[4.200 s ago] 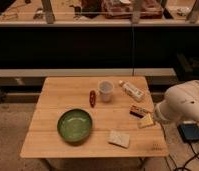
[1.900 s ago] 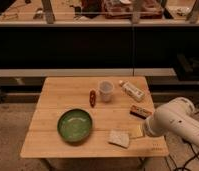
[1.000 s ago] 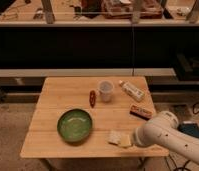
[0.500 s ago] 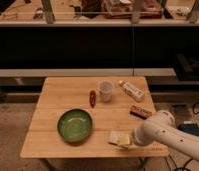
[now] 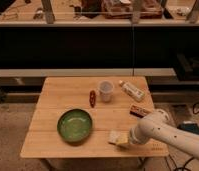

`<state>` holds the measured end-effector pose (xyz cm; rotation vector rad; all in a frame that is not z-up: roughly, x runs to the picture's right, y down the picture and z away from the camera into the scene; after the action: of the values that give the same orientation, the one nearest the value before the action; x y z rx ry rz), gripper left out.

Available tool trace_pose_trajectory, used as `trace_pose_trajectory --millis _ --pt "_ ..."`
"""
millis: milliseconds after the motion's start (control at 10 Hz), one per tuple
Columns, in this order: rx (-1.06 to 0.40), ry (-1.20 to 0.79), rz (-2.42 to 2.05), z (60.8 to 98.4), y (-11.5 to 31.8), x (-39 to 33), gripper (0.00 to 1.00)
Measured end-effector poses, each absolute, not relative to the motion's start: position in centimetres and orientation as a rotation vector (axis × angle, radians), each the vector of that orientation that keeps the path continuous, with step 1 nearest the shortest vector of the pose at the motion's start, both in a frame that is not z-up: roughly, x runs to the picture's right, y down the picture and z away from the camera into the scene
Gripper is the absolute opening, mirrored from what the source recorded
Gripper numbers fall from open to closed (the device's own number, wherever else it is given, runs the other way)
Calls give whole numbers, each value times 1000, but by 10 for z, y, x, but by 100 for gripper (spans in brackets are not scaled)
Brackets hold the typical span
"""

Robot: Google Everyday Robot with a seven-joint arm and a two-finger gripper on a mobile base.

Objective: Place the white sponge in the ceramic cup

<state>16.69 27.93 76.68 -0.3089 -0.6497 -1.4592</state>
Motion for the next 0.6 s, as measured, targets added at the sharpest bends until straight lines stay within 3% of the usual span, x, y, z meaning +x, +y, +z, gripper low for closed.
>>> trace_pose_trajectory --millis 600 --pt "-320 -639 -1466 776 285 168 80"
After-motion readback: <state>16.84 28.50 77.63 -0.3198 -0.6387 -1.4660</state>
